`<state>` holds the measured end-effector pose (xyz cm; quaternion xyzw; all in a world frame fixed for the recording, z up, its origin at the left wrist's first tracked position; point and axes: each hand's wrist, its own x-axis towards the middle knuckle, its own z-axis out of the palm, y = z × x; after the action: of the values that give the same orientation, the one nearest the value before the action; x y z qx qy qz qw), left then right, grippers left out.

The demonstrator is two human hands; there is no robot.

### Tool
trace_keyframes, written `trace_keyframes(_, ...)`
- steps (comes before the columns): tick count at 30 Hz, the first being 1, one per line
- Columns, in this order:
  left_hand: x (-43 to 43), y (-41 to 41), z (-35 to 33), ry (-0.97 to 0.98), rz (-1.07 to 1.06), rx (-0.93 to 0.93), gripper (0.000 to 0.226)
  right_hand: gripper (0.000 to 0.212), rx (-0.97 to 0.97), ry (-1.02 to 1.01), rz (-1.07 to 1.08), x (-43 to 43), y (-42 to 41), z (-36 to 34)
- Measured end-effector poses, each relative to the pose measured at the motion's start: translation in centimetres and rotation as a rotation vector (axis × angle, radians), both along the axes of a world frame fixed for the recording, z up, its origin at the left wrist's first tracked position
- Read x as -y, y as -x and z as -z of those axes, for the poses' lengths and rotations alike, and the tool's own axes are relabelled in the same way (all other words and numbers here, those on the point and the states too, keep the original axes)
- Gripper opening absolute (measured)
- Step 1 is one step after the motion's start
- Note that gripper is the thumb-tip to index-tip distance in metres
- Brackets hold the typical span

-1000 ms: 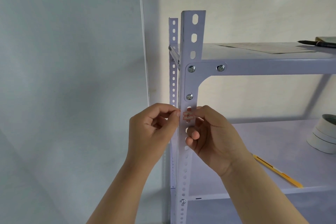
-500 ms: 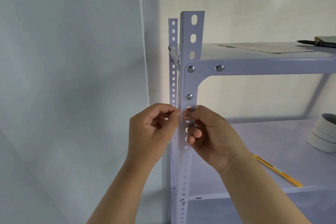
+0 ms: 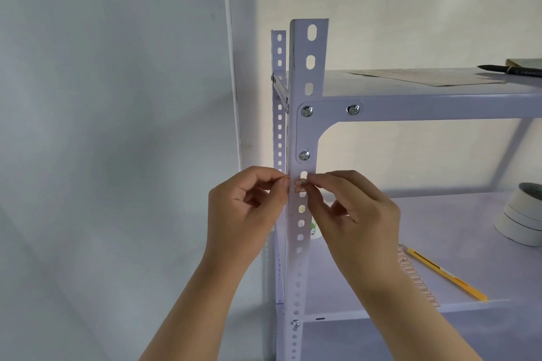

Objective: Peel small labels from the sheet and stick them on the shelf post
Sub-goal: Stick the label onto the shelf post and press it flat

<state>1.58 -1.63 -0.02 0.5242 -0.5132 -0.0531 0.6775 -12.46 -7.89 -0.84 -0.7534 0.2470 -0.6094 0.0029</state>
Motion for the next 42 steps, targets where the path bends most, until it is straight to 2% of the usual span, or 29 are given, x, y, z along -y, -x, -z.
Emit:
trace_keyframes(4,0.0,0.0,0.0,-0.007,-0.007,-0.004,0.008,0.009,-0.041,0.201,0.078,0.7,0.0,0.1)
trace_keyframes(8,-0.1,0.1,-0.1,-0.003,-0.015,0.017,0.008,0.017,-0.093,0.278,0.109,1.1,-0.1,-0.2)
trace_keyframes(14,-0.1,0.2,-0.2,-0.006,-0.018,0.026,0.008,0.036,-0.145,0.204,0.068,1.3,-0.5,-0.7)
trace_keyframes(18,-0.1,-0.1,-0.1,0.003,-0.009,0.034,0.008,0.025,-0.179,0.148,0.019,1.4,-0.4,-0.5)
trace_keyframes(24,0.0,-0.1,0.0,0.011,-0.006,0.032,0.009,0.023,-0.268,0.099,-0.063,1.7,0.3,-0.8)
trace_keyframes(26,0.0,-0.1,0.1,0.005,-0.006,0.028,0.008,0.019,-0.253,0.059,-0.101,1.6,0.5,-0.7)
trace_keyframes(29,0.0,-0.1,0.1,-0.002,-0.007,0.021,0.007,0.002,-0.155,0.015,-0.164,1.5,0.9,-0.4)
trace_keyframes(32,-0.1,-0.1,0.0,-0.004,-0.007,0.025,0.007,0.008,-0.082,0.042,-0.121,1.5,0.9,-0.2)
trace_keyframes(38,-0.1,0.0,-0.1,-0.027,-0.001,0.003,0.007,0.021,-0.111,0.154,-0.113,1.9,1.1,-0.6)
trace_keyframes(42,-0.3,0.1,-0.2,-0.032,-0.018,0.028,0.007,0.008,-0.147,0.037,-0.163,1.4,1.0,-0.7)
